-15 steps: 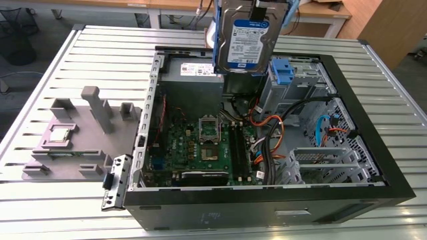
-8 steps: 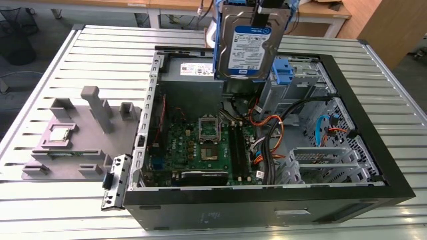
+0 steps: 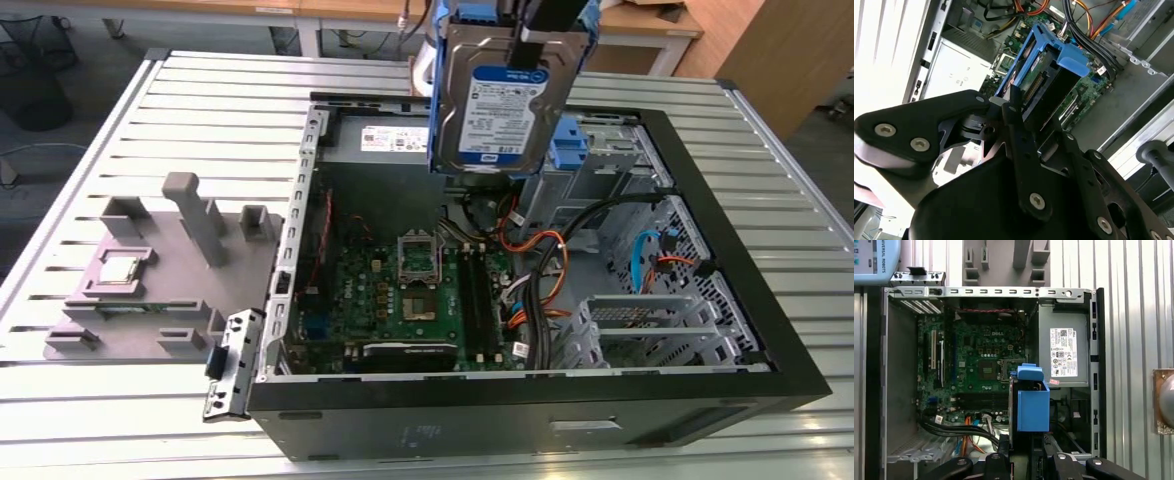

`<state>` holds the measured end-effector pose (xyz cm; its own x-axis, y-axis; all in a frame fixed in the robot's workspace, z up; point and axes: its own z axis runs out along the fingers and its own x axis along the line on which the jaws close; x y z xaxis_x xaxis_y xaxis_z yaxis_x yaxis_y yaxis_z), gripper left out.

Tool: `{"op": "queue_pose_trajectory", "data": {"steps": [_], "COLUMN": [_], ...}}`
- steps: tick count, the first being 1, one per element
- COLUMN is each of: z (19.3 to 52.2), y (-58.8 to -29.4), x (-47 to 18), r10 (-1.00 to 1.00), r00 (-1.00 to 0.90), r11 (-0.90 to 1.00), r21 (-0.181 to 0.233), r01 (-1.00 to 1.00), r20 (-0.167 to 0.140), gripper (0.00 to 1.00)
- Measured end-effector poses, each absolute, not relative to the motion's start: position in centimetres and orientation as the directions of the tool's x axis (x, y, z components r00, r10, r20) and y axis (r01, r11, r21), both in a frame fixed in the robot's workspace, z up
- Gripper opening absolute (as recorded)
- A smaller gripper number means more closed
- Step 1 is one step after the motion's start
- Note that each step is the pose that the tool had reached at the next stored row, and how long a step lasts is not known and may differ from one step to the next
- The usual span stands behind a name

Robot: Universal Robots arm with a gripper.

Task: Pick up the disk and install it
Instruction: 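Pick up the disk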

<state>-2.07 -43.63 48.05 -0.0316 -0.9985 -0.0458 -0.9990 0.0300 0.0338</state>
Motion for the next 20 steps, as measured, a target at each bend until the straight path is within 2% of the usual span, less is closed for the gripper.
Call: {"op": "queue_pose_trajectory", "data": {"steps": [20], "z": [47.9], "y": [-48.0], "x": [-2.1], "r10": [-0.998], "r00": [-0.049], "r11": [0.047], "r21": [0.034], "r01": [-0.998], "r20": [-0.046], "gripper": [0.35]}}
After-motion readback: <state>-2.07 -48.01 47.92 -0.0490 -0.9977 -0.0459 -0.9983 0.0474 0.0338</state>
